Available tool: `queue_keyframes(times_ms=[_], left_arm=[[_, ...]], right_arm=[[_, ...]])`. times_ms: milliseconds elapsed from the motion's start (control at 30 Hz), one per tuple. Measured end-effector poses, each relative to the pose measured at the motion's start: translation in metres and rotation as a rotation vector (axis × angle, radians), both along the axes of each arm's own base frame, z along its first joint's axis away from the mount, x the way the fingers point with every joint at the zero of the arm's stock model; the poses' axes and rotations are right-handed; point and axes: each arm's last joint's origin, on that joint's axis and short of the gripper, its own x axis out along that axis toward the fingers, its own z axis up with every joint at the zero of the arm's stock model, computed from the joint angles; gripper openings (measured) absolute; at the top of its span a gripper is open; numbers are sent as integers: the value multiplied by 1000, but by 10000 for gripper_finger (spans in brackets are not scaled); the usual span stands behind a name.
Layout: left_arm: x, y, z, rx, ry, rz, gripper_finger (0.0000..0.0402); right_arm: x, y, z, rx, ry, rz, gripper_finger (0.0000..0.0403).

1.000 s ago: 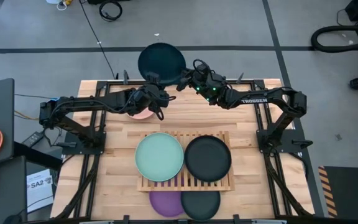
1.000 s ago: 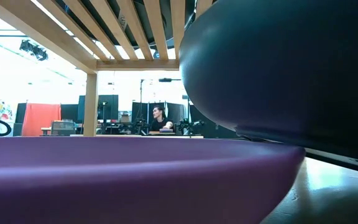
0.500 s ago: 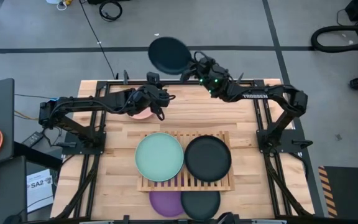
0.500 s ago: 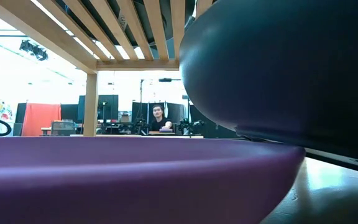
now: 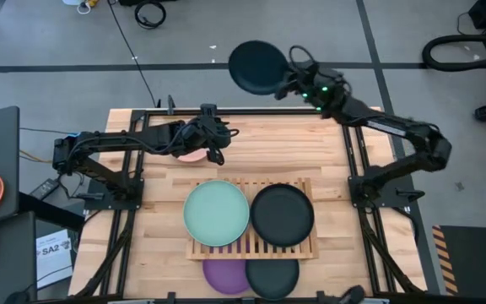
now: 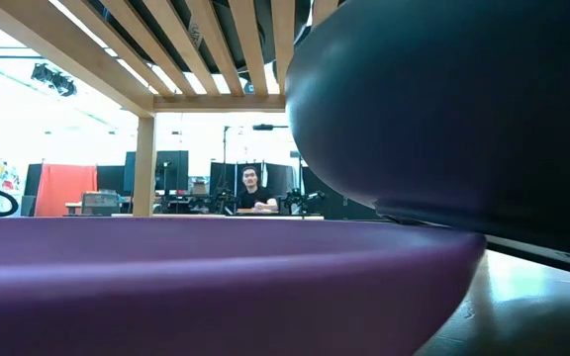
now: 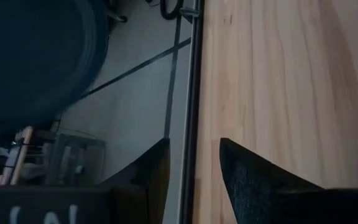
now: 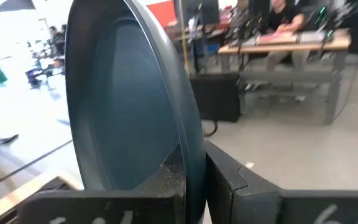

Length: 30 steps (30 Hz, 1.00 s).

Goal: Place and stack plates onto a shelf
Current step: Stack the dark green plate on top of the black plate on the shelf

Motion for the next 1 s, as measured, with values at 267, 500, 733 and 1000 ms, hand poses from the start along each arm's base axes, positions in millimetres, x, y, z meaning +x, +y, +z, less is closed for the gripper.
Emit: queue_keyframes(times_ms=[267, 500, 733, 1000], left_arm=[[0, 0, 0, -23, -15, 15, 146], [0, 1, -1, -24, -14, 16, 146], [0, 1, -1, -24, -14, 16, 146], [0, 1, -1, -24, -14, 17, 146]], right_arm=[[-60, 34, 23, 201, -51, 157, 38], [-90, 65, 23, 520, -118, 398, 38], [-91, 90, 13, 809, -70, 614, 38], [-73, 115, -4, 979, 95, 715, 38]])
